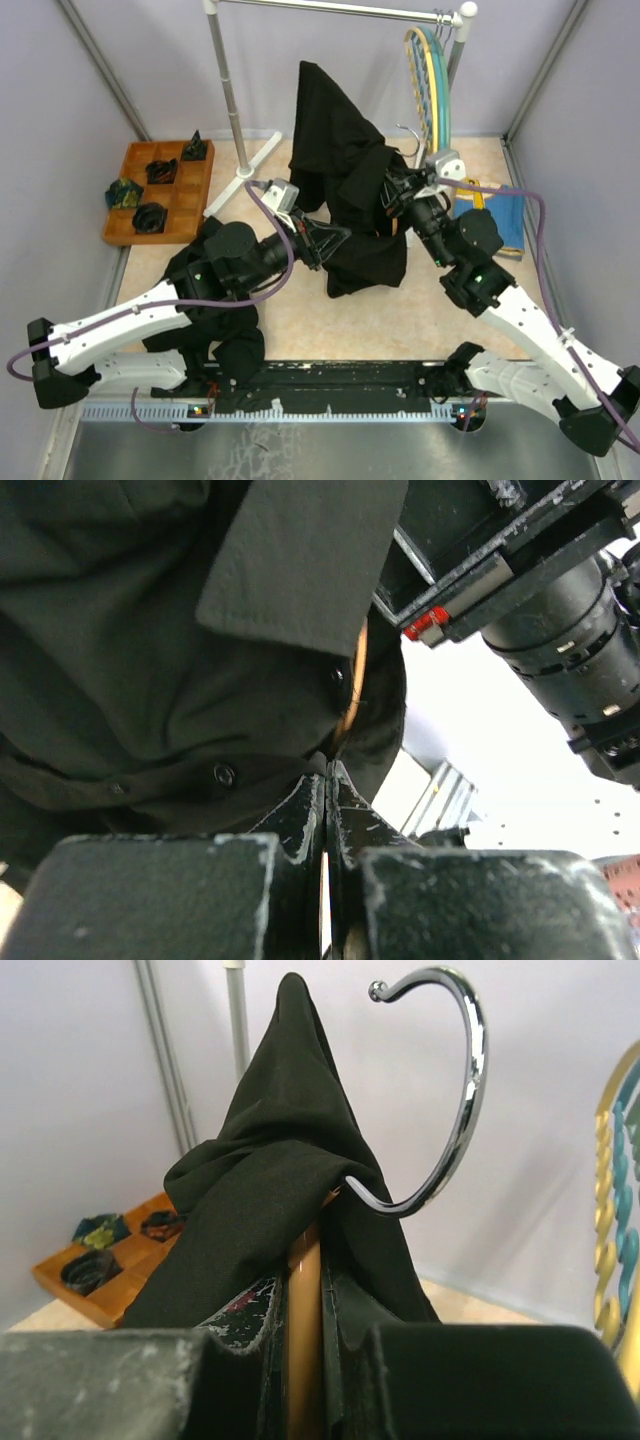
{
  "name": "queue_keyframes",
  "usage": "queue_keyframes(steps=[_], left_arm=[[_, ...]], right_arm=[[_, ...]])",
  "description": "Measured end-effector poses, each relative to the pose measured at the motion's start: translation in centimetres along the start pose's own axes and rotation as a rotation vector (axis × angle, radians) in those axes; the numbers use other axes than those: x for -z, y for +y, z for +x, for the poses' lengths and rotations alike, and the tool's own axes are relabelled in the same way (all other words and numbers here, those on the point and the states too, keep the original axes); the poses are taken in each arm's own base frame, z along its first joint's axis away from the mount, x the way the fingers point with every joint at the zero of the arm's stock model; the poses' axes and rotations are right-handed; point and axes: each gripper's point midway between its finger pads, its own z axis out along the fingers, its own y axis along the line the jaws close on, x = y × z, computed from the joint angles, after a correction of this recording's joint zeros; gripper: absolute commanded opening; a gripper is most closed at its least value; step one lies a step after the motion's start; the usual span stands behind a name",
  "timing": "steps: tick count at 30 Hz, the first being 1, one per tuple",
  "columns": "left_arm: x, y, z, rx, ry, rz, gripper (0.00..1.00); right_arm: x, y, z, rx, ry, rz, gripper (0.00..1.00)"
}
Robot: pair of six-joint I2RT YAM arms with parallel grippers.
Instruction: Place the shirt on the hanger
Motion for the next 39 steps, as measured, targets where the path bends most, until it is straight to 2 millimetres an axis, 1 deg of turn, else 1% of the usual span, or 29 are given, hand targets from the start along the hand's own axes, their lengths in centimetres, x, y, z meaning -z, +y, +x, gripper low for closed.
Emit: queue_keyframes(steps=[2,3,6,7,10,11,13,15,17,18,19,21,23,25,28,30,33,39], left_arm=[[0.0,-0.3,-1.4,-0.011,-0.019,-0.013,0.01],[0.0,-0.5,-2.3,-0.019,-0.032,-0.019,0.05],[-0.1,-1.0,-4.3,-0.042,-0.062,-0.028,0.28],[-0.1,-1.0,-4.7,-0.051,-0.067,-0.032,0.35],[0.0,-0.6,-4.7,-0.075,-0.061,-0.05,0.52],[0.1,-0.4,-4.4,-0.083,-0.052,-0.06,0.56],[0.5,0.2,-3.8,-0.104,-0.035,-0.078,0.63],[1.1,0.9,-3.2,-0.123,-0.014,-0.096,0.71],[2.0,1.5,-2.9,-0.151,0.001,-0.112,0.78],[2.4,1.8,-2.9,-0.163,0.003,-0.118,0.82],[3.0,2.0,-2.9,-0.178,0.004,-0.124,0.9],[4.0,2.5,-3.2,-0.209,0.0,-0.136,0.97],[4.8,3.1,-3.4,-0.249,-0.004,-0.151,0.99],[5.4,3.8,-3.2,-0.295,-0.002,-0.171,1.0],[5.6,5.5,-2.0,-0.384,0.029,-0.216,1.0],[5.5,6.4,-1.0,-0.44,0.06,-0.235,1.0],[5.2,7.4,0.4,-0.515,0.104,-0.245,1.0],[3.9,8.0,1.4,-0.587,0.112,-0.24,1.0]], right_arm=[[-0.7,0.6,-1.0,0.002,0.048,-0.027,0.0],[-1.1,0.8,-1.8,0.0,0.059,-0.036,0.0],[-2.1,1.3,-4.9,-0.009,0.12,-0.057,0.0],[-2.3,1.3,-6.1,-0.011,0.131,-0.06,0.0],[-2.2,1.4,-9.2,-0.014,0.164,-0.067,0.0],[-1.8,1.3,-9.8,-0.012,0.182,-0.068,0.0],[-1.1,1.2,-10.1,-0.006,0.22,-0.069,0.0],[-0.5,1.1,-9.7,0.001,0.271,-0.073,0.0],[0.2,1.2,-8.8,0.012,0.347,-0.083,0.0],[0.4,1.3,-8.1,0.018,0.382,-0.089,0.0],[0.6,1.3,-7.6,0.022,0.412,-0.094,0.0],[1.2,1.4,-5.6,0.036,0.5,-0.102,0.0],[1.8,1.4,-4.0,0.047,0.571,-0.107,0.0],[2.5,1.3,-2.6,0.055,0.632,-0.109,0.0],[3.5,1.5,-1.5,0.055,0.696,-0.123,0.0],[3.8,1.7,-1.5,0.048,0.721,-0.134,0.0],[3.9,2.0,-2.1,0.031,0.728,-0.147,0.0],[4.4,2.5,-2.5,-0.003,0.736,-0.161,0.0]])
